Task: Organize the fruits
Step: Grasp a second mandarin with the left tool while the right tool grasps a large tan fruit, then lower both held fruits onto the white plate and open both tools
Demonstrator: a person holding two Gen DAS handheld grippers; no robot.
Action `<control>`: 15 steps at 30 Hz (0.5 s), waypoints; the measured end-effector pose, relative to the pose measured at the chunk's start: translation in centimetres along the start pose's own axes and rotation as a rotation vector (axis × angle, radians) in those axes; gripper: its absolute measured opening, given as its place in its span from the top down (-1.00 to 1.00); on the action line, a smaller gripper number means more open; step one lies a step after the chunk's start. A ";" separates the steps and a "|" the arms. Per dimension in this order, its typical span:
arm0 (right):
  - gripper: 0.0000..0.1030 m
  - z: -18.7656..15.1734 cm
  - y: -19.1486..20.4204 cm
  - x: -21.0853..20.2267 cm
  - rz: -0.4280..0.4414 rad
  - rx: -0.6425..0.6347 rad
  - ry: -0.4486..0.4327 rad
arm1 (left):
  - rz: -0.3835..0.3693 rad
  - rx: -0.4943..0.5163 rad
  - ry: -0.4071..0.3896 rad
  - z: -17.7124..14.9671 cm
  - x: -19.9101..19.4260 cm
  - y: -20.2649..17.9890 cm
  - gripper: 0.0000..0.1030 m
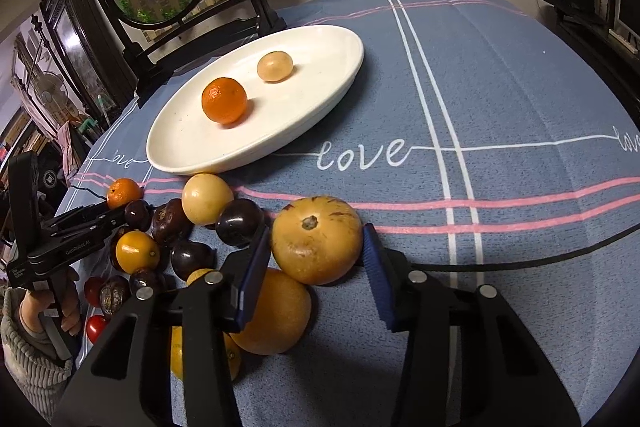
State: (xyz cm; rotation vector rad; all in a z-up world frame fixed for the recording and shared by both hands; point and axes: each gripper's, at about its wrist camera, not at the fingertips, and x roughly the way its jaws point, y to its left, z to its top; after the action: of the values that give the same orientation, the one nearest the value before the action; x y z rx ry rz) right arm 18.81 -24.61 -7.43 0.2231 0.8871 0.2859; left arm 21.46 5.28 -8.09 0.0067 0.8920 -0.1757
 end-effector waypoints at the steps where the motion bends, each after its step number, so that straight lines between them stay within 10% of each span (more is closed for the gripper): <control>1: 0.12 0.0 0.0 0.0 0.002 0.002 0.002 | -0.004 -0.003 -0.001 0.0 0.0 0.1 0.10; 15: 0.15 0.3 0.0 -1.1 -0.022 -0.003 -0.040 | 0.001 -0.034 -0.026 -0.1 -0.5 0.6 0.13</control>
State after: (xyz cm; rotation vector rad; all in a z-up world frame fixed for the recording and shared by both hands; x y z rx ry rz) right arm 18.38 -25.03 -6.47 0.2155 0.8492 0.2617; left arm 21.18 5.96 -7.81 -0.0265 0.8688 -0.1597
